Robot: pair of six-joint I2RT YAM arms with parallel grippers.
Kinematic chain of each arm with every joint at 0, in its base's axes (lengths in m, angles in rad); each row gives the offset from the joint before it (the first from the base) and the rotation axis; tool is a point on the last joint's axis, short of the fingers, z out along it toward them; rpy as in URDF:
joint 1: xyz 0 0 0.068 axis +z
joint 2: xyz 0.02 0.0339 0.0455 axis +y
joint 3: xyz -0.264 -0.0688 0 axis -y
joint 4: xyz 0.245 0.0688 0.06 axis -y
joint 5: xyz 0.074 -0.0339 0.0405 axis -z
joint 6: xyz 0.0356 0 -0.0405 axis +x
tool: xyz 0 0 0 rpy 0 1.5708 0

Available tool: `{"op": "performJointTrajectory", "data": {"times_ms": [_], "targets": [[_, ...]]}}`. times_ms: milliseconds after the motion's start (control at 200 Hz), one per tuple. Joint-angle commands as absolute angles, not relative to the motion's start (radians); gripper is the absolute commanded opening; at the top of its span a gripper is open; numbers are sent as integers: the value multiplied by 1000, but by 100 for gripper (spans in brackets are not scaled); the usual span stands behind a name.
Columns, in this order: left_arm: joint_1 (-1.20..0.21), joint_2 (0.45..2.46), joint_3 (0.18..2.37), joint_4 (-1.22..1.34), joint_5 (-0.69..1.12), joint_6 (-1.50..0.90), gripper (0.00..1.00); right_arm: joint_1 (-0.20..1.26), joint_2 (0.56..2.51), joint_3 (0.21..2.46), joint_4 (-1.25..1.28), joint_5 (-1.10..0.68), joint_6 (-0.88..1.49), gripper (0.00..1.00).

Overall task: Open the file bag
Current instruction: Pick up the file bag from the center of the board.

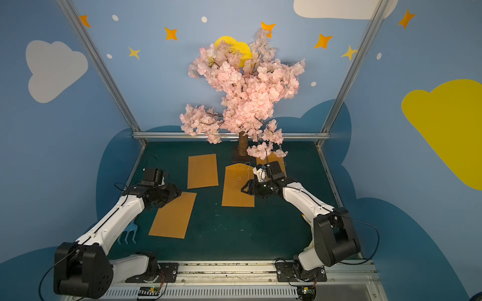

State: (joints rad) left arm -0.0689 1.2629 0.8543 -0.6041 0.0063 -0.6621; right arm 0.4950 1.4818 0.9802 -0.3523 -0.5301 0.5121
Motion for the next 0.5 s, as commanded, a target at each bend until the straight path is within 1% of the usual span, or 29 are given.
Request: {"op": "performJointTrajectory", "data": {"times_ms": [0,35,55,95,165,365,496], "targets": [[-14,1297,871,-640,-39,-666,70,567,1487,969,-329,-453,577,65],[1,1315,877,-647,-51,-662,71,590,1501,977,-323,-440,586,65],[12,1325,882,-651,-56,-657,74,603,1510,983,-320,-433,591,65],[35,1348,894,-660,-71,-647,75,624,1532,998,-312,-429,599,65],[66,1395,920,-673,-90,-630,75,659,1580,1036,-308,-439,604,65],[158,1557,974,-678,-75,-604,76,734,1714,1155,-293,-484,612,65],[205,1628,967,-626,-15,-600,76,778,1811,1265,-296,-508,614,64]]}}
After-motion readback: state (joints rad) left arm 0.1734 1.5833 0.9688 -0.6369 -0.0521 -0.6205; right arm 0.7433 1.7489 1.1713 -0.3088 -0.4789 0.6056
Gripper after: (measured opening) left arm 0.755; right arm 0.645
